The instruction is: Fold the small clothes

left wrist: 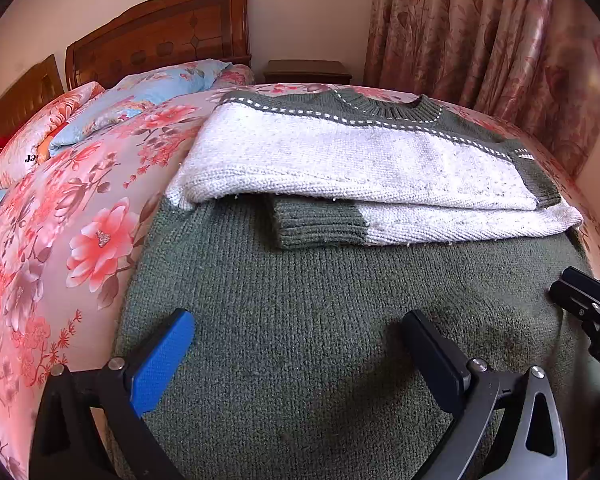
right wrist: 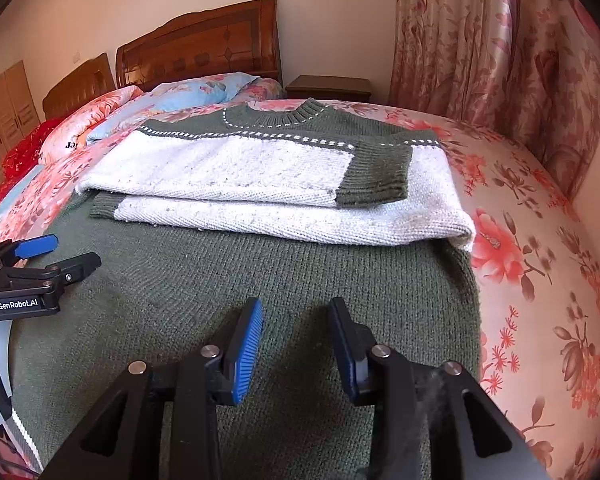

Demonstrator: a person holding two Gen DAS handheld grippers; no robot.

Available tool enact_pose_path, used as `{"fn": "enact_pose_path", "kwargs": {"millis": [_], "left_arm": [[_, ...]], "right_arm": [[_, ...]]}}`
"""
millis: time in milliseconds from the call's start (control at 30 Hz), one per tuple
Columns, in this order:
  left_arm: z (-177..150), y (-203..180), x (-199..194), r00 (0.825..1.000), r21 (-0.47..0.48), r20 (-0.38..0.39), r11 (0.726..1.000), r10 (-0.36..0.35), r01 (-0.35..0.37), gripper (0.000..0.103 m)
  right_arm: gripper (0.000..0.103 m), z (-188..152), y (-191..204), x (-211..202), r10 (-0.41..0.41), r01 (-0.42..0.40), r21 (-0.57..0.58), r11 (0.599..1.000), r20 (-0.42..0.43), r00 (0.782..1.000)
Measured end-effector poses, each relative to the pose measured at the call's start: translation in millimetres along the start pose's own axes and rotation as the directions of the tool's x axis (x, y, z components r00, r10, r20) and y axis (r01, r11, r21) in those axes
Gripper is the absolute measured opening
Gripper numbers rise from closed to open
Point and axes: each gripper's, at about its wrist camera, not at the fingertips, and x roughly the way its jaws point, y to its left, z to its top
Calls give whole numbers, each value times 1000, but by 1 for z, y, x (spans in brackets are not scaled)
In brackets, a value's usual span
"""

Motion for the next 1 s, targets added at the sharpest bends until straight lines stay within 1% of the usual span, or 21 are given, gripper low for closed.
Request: {"fn": "enact_pose_path", "kwargs": {"millis": [667,900,1000], "left_arm": [[0,0,0,1000,0,-1,1000,-1,1,103],[0,0,0,1000,0,-1,1000,-1,1,103],[0,0,0,1000,0,-1,1000,-1,1,103]], "right_arm": [[37,0,0,0,5,-5,3,1000,1,1000],[37,0,-4,0,30,-30,20,999,4,1000],[41,0,-6,-1,59,-59,32,998,8,998]]}}
